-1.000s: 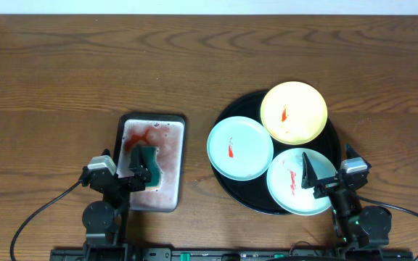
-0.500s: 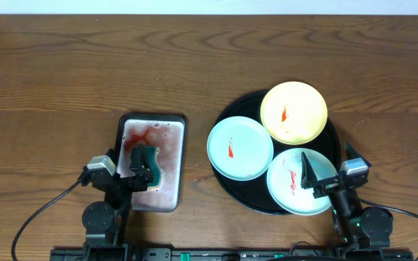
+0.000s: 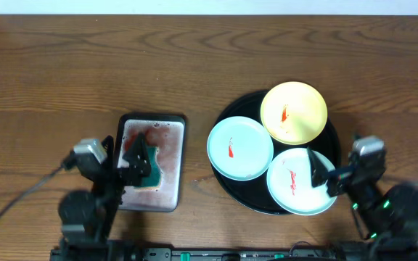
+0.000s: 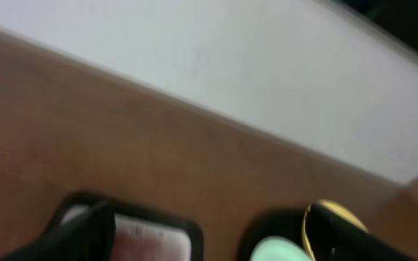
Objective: Clean dirty plates on tray and stack at the side
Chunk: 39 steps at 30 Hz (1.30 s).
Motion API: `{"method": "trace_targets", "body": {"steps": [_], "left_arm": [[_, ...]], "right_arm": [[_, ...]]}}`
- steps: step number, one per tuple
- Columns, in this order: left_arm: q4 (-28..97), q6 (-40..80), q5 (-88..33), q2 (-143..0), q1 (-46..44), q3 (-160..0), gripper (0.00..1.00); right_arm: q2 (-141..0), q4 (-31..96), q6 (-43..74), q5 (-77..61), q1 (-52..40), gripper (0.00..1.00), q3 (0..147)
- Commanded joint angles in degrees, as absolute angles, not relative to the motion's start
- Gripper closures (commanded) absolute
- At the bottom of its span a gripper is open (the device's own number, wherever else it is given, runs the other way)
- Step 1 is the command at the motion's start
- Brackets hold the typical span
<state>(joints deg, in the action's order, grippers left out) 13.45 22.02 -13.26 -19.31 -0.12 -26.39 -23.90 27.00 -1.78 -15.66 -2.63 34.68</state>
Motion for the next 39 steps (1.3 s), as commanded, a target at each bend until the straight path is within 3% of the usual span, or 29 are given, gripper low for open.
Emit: {"method": "trace_targets", "body": {"steps": [1, 8, 16, 18, 24, 28, 37, 39], "left_arm": [[22.15, 21.06, -14.44, -29.91, -0.23, -39.4, 0.16], [45.65, 18.04, -13.04, -50.02, -0.23, -57.52, 0.16], [54.5, 17.23, -15.2, -61.32, -0.23, -58.24, 0.16], [56.62, 16.49, -14.96, -65.21, -0.23, -57.47, 0.25], [57.39, 16.53, -13.89, -74.72, -0.25, -53.74, 0.29], [56.07, 16.53, -11.07, -81.3, -0.25, -53.34, 0.38], [48.47, 16.53, -4.99, -94.5, -2.81, -53.34, 0.45], [46.63, 16.51, -3.77, -96.79, -3.27, -53.34, 0.59]], "right_arm": [[-35.55, 34.28, -3.25, -16.36, -2.13, 0.01, 48.05], [-57.56, 51.7, -1.8, -22.55, -2.13, 0.01, 67.44], [-69.08, 54.92, 3.62, -31.68, -2.13, 0.01, 68.51], [-70.98, 54.87, 3.62, -34.85, -2.33, 0.1, 68.51], [-74.76, 55.61, 2.76, -34.57, -7.77, 0.22, 68.36], [-77.87, 56.21, 1.23, -31.46, -13.43, 0.39, 68.31], [-78.76, 56.18, 3.42, -27.2, -16.01, 0.39, 68.31], [-78.76, 56.29, 3.84, -27.2, -16.01, 0.39, 68.31]]}}
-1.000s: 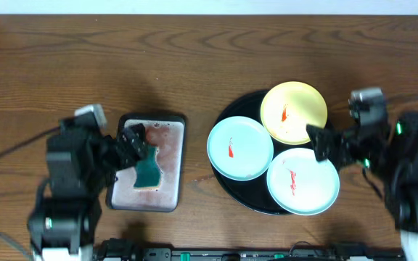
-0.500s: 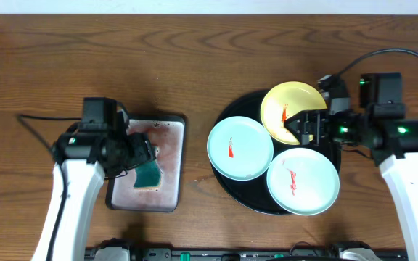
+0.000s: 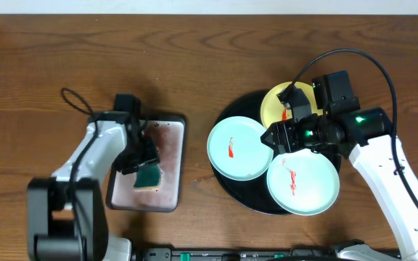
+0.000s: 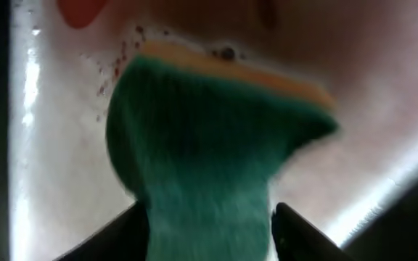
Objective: Clean dirty plates on tray and stack at the side
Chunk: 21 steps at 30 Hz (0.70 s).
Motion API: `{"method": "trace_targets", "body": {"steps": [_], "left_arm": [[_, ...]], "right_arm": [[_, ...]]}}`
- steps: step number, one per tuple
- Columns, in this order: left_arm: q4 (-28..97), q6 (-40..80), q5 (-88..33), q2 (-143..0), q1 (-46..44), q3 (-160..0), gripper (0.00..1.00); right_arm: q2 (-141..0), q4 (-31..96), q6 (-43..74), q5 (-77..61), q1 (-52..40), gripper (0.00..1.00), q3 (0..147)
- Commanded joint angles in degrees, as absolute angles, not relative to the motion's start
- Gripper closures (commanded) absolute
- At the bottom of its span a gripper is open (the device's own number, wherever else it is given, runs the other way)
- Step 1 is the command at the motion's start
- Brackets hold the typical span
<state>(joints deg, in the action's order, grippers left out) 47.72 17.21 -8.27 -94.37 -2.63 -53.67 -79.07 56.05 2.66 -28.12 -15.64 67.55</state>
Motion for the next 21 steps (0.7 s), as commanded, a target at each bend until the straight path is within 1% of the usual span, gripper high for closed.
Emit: {"method": "trace_targets", "body": {"steps": [1, 2, 3, 4, 7, 12, 13, 14, 15, 16, 18, 21], "left_arm": [[45.52, 16.51, -3.79, -97.8, -3.33, -53.34, 0.71], [44.6, 16.53, -3.81, -98.61, -3.31, -53.36, 0.82], [43.92, 16.53, -3.81, -99.24, -3.31, -53.36, 0.9], [43.57, 16.53, -3.81, -99.61, -3.31, -53.36, 0.92], [44.1, 16.51, -3.84, -99.35, -3.31, -53.58, 0.93], [49.36, 16.53, -3.86, -97.19, -3.31, -57.34, 0.93], [50.15, 16.53, -3.97, -96.33, -3.31, -58.22, 0.91], [50.98, 16.53, -4.64, -95.31, -3.31, -58.96, 0.71], [51.57, 16.53, -5.23, -94.56, -3.31, -59.29, 0.56], [52.03, 16.56, -5.63, -93.62, -3.31, -59.4, 0.37], [53.39, 16.53, -5.8, -92.16, -3.31, -59.37, 0.34], [55.55, 16.56, -5.78, -91.42, -3.31, -59.35, 0.35]], "right_arm": [[-78.76, 56.38, 3.84, -27.2, -16.01, 0.39, 68.31], [-78.76, 56.4, 3.84, -27.18, -16.01, 0.39, 68.31], [-78.76, 56.42, 3.84, -27.2, -16.01, 0.38, 68.31], [-78.76, 56.4, 3.84, -27.2, -16.01, 0.39, 68.31], [-78.76, 56.42, 3.86, -27.2, -16.01, 0.38, 68.31], [-78.76, 56.42, 4.75, -27.09, -16.01, 0.38, 68.31], [-78.76, 56.42, 4.93, -26.98, -16.01, 0.38, 68.31], [-78.76, 56.4, 4.91, -27.0, -16.01, 0.38, 68.31], [-78.76, 56.4, 4.91, -27.0, -16.01, 0.38, 68.31], [-78.76, 56.45, 4.91, -27.0, -16.01, 0.38, 68.31], [-78.76, 56.64, 4.93, -27.0, -16.01, 0.38, 68.31], [-78.76, 57.08, 4.93, -27.0, -16.01, 0.38, 68.31]]}}
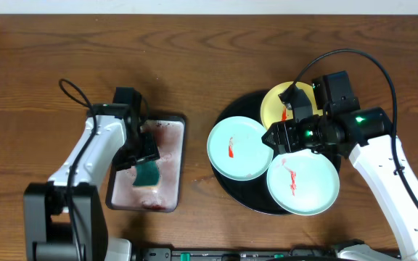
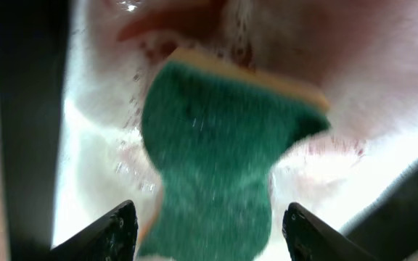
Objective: Clean dirty plates on tray and stack at the side
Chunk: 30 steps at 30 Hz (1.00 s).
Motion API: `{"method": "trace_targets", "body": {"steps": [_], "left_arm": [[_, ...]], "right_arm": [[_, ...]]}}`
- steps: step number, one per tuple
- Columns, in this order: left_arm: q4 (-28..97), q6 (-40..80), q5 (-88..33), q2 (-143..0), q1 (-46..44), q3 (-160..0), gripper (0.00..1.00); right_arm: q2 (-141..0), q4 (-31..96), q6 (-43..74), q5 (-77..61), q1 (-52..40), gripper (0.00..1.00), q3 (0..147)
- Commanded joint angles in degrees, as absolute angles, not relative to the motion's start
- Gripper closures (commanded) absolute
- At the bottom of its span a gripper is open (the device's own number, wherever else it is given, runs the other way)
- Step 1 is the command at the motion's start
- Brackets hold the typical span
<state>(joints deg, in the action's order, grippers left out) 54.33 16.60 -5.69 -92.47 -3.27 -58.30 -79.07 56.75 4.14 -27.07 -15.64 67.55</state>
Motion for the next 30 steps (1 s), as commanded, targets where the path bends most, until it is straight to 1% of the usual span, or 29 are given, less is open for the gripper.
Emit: {"method": "trace_targets", "body": {"steps": [1, 4, 8, 10, 12, 15, 16, 17, 23, 28, 29, 30], "left_arm": [[55.9, 16.56, -5.78, -91.48, -3.31, -59.22, 0.38], [55.2, 16.58, -5.78, -91.64, -3.31, -57.74, 0.44], [48.4, 17.02, -5.78, -91.74, -3.36, -52.31, 0.55], [45.54, 18.11, -5.78, -91.74, -3.36, -49.67, 0.58], [43.33, 18.09, -5.76, -91.74, -3.36, -47.75, 0.62], [41.08, 18.06, -5.76, -91.74, -3.36, -46.3, 0.75], [40.58, 18.06, -5.76, -91.74, -3.36, -46.28, 0.86], [40.16, 18.06, -5.76, -91.74, -3.36, -46.28, 0.92], [40.62, 17.72, -5.74, -91.72, -3.36, -48.14, 0.93], [49.23, 17.63, -5.82, -91.7, -3.36, -56.55, 0.93], [51.44, 17.63, -6.02, -91.7, -3.36, -58.59, 0.93], [53.6, 17.61, -6.48, -91.7, -3.36, -60.55, 0.93]], "right_arm": [[-78.76, 57.12, 4.93, -27.0, -16.01, 0.38, 68.29], [-78.76, 57.12, 4.93, -27.0, -16.01, 0.38, 68.31], [-78.76, 57.17, 4.93, -27.0, -16.01, 0.37, 68.31], [-78.76, 57.32, 5.41, -26.94, -16.01, 0.37, 68.29], [-78.76, 57.69, 6.74, -26.11, -16.01, 0.33, 68.29], [-78.76, 58.74, 13.37, -21.23, -16.01, 0.28, 68.29], [-78.76, 59.29, 15.18, -19.42, -16.01, 0.27, 68.27], [-78.76, 59.64, 15.97, -18.26, -16.01, 0.25, 68.23], [-78.78, 59.75, 16.53, -14.31, -16.01, 0.21, 65.89], [-78.76, 55.07, 17.04, -14.74, -16.01, 0.21, 60.58], [-78.78, 53.56, 16.36, -15.11, -16.01, 0.22, 59.51], [-78.78, 51.16, 14.83, -16.14, -16.01, 0.28, 58.04]]}}
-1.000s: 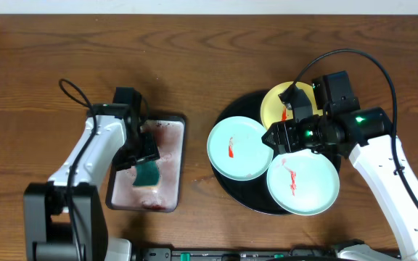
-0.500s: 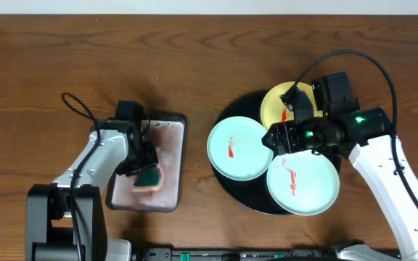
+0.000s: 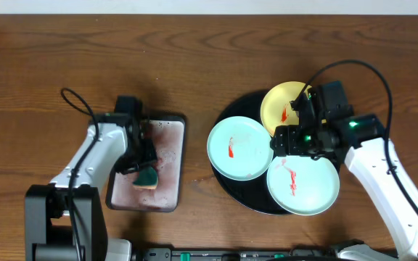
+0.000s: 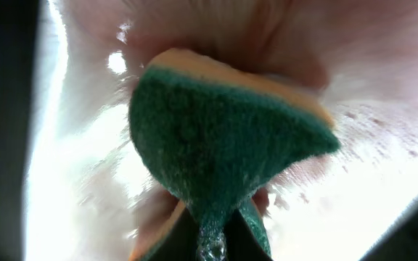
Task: Clean dirty plates on tray and stack at the side
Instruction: 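Grasp the green sponge with the left gripper and lift it, then move the sponge over the mint plate held by the right gripper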
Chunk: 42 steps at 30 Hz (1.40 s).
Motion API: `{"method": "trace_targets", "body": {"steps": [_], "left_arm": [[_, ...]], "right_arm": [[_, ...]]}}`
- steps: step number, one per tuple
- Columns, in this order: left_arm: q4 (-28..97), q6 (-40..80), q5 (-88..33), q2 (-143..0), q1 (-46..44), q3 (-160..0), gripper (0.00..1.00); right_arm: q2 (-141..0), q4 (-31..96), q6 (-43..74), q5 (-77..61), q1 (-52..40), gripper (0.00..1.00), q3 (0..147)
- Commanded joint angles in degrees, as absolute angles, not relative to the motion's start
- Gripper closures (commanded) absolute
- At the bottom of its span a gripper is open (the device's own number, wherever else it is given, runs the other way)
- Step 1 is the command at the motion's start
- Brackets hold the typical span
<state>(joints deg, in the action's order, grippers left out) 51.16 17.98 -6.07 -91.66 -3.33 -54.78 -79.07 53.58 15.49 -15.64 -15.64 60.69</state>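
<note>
A green sponge with a yellow back (image 4: 216, 152) lies in the wet, reddish small black tray (image 3: 167, 156). My left gripper (image 3: 145, 165) is shut on the sponge (image 3: 148, 176), pinching its near end into a thin fold. On the round black tray (image 3: 227, 116) lie three plates with red smears: a light-blue plate at the left (image 3: 239, 148), a yellow plate at the back (image 3: 281, 107) and a light-blue plate at the front (image 3: 303, 183). My right gripper (image 3: 281, 139) hovers where the three plates meet; whether its jaws are open cannot be told.
The wooden table (image 3: 194, 65) spreads around both trays. Cables loop from each arm: one left of the small tray (image 3: 75, 98), one over the round tray's far right (image 3: 354, 64).
My left gripper has shut on the sponge, squeezing its near end flat. The right gripper shifted slightly toward the front and right over the plates.
Both arms began folded at the table's near edge. Then the left gripper was open around the sponge in the small tray and the right gripper hung over the plates. The left stayed open astride the sponge; now it pinches the sponge.
</note>
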Motion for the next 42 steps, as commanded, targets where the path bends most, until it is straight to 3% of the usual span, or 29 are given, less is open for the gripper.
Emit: {"method": "trace_targets", "body": {"steps": [1, 7, 15, 26, 28, 29, 32, 40, 42], "left_arm": [[55.53, 17.61, -7.01, -91.7, -3.36, -62.46, 0.93], [64.31, 16.08, -8.8, -91.68, -4.05, -72.2, 0.93], [67.31, 16.12, -10.35, -88.58, -9.76, -77.28, 0.93], [63.99, 16.8, -14.15, -83.46, -15.53, -77.28, 0.93], [63.31, 16.8, -15.38, -83.48, -16.03, -77.28, 0.93], [63.11, 16.82, -15.55, -83.48, -16.23, -77.28, 0.93], [62.89, 16.78, -15.88, -83.48, -16.62, -77.28, 0.93], [62.87, 16.78, -15.86, -83.48, -16.64, -77.28, 0.93], [62.87, 16.78, -15.88, -83.48, -16.64, -77.28, 0.93]], "right_arm": [[-78.91, 49.08, 13.69, -16.99, -16.03, 0.34, 56.75], [-82.13, 39.48, 13.69, -18.31, -16.29, 0.57, 51.96], [-93.36, 33.65, 14.35, -20.16, -16.29, 0.64, 51.96], [-98.06, 24.99, 15.73, -18.24, -16.34, 0.95, 51.94], [-98.3, 25.12, 16.64, -15.79, -16.4, 0.93, 51.92], [-98.59, 25.39, 16.71, -15.27, -16.4, 0.83, 51.88], [-99.61, 25.5, 16.71, -16.32, -16.62, 0.82, 51.75], [-101.27, 23.14, 16.69, -17.63, -18.44, 0.91, 51.72], [-101.27, 22.9, 16.69, -17.08, -18.79, 0.99, 51.72]]}}
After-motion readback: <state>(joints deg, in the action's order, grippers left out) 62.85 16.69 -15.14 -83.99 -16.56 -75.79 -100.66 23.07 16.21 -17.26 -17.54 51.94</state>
